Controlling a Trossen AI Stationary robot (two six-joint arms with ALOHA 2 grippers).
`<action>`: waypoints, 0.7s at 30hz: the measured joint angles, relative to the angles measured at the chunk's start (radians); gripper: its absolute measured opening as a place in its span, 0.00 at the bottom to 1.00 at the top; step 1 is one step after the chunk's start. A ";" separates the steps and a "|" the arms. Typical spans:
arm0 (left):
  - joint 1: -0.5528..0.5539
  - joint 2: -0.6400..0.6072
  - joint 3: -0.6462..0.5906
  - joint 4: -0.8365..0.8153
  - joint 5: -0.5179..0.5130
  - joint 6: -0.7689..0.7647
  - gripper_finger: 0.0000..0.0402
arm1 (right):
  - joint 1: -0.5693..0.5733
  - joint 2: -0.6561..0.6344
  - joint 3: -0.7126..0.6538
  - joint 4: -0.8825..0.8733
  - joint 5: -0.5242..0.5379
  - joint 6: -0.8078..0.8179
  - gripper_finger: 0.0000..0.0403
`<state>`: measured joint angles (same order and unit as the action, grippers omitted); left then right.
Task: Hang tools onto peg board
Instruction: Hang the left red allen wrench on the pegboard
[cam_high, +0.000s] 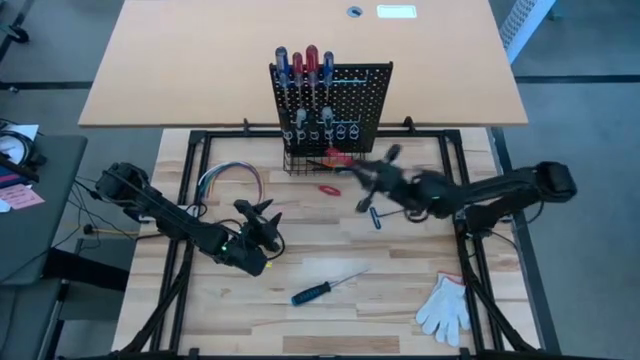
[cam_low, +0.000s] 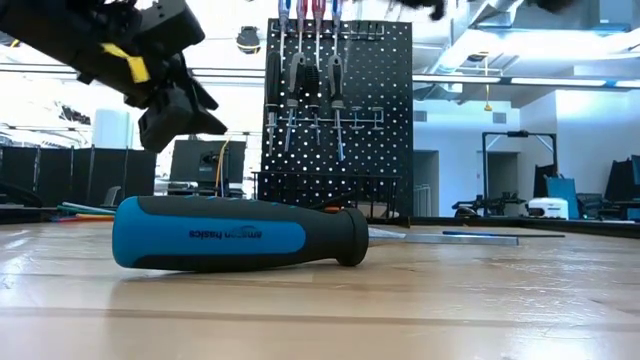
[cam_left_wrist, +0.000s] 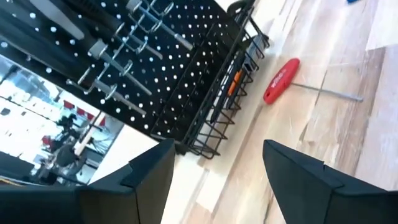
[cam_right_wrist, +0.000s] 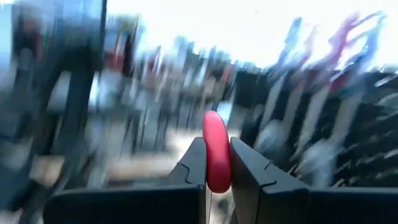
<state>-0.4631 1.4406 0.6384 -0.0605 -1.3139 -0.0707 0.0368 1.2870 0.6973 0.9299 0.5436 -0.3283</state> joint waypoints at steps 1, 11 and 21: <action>0.003 0.000 0.000 0.003 0.000 -0.002 0.59 | -0.016 -0.003 -0.042 0.095 -0.004 -0.019 0.10; 0.040 0.000 0.000 0.024 0.037 -0.002 0.59 | -0.211 0.138 -0.081 0.372 -0.066 -0.046 0.10; 0.060 0.000 0.000 0.024 0.106 -0.006 0.59 | -0.296 0.205 -0.016 0.321 -0.067 -0.047 0.10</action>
<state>-0.4030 1.4406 0.6388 -0.0364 -1.2083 -0.0765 -0.2590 1.4921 0.6816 1.2508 0.4770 -0.3748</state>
